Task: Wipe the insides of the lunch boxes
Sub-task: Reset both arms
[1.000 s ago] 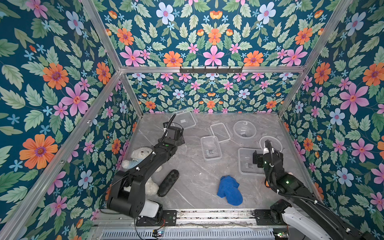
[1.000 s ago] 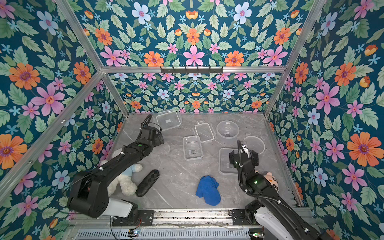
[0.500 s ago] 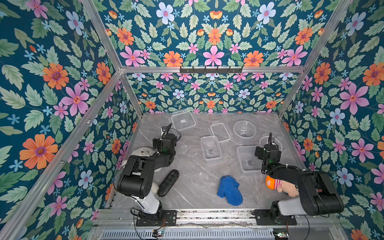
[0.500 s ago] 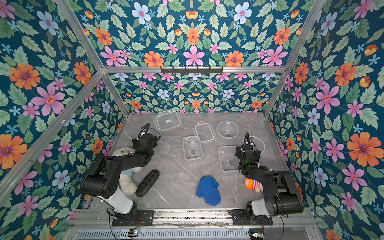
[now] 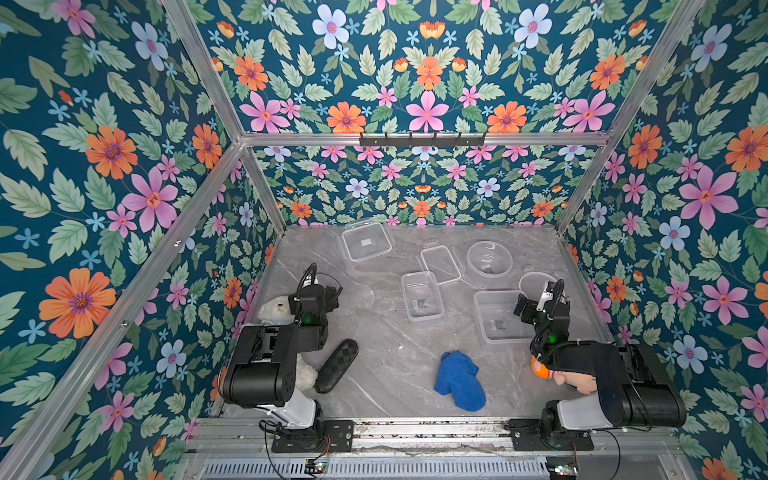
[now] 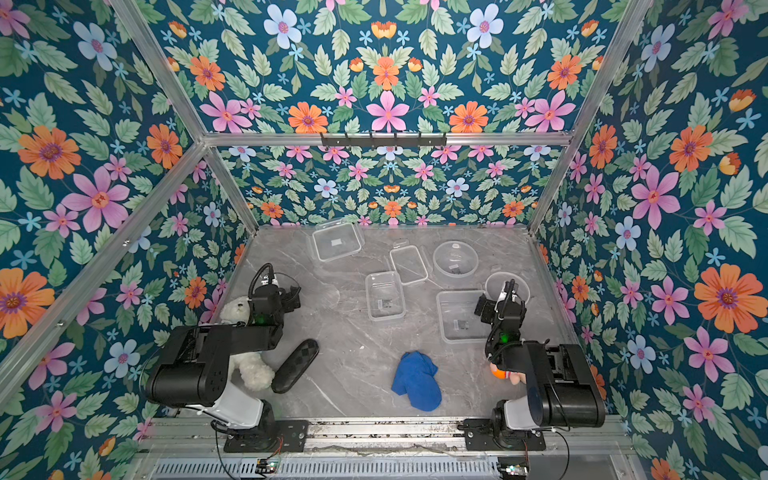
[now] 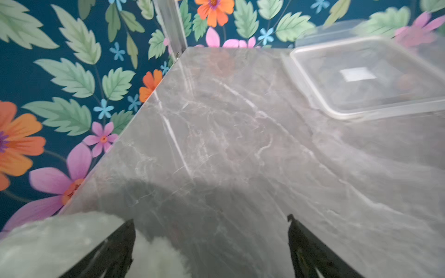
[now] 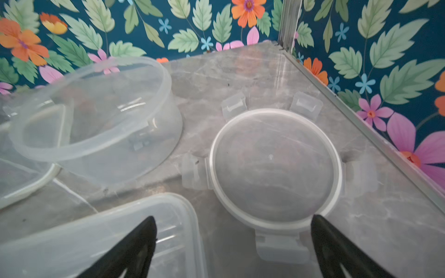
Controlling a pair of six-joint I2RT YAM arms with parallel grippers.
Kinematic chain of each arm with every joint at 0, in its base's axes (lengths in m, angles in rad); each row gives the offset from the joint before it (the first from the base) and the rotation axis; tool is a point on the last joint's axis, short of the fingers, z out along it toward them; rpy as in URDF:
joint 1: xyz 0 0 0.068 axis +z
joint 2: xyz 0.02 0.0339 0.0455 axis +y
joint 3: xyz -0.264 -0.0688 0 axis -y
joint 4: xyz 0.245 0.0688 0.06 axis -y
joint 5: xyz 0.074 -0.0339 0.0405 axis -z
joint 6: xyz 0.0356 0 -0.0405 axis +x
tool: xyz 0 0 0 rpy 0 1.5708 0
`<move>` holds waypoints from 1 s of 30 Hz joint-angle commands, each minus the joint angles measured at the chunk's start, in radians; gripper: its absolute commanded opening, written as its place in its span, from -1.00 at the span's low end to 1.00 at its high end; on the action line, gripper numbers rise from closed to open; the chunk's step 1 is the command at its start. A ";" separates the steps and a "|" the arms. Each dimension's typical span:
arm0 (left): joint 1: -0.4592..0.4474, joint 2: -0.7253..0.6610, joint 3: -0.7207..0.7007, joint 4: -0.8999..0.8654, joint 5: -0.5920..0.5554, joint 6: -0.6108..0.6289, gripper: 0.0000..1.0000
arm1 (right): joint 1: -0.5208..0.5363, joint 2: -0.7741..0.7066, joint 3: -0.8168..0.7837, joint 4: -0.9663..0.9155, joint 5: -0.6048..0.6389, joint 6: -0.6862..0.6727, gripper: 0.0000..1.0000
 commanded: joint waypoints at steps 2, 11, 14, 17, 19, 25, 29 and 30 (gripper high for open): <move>0.024 0.038 -0.179 0.501 0.056 -0.008 0.99 | 0.001 -0.014 -0.024 0.090 0.010 0.002 0.99; 0.039 0.027 -0.167 0.439 0.098 -0.017 0.99 | 0.007 -0.002 0.023 0.010 -0.023 -0.022 0.99; 0.039 0.025 -0.167 0.438 0.097 -0.016 0.99 | 0.008 0.000 0.019 0.021 -0.023 -0.027 0.99; 0.039 0.023 -0.168 0.434 0.096 -0.015 0.99 | 0.008 0.003 0.017 0.031 -0.023 -0.027 0.99; 0.039 0.025 -0.166 0.434 0.094 -0.015 0.99 | 0.008 0.002 0.017 0.027 -0.024 -0.027 0.99; -0.008 -0.110 -0.211 0.384 0.167 0.069 0.99 | 0.024 -0.156 -0.094 0.094 -0.223 -0.121 0.99; -0.010 0.041 -0.255 0.643 0.017 0.027 0.98 | 0.012 -0.062 -0.002 0.003 -0.078 -0.040 0.99; -0.011 0.077 -0.234 0.676 -0.034 0.027 0.99 | 0.010 0.028 0.023 0.087 -0.063 -0.057 0.98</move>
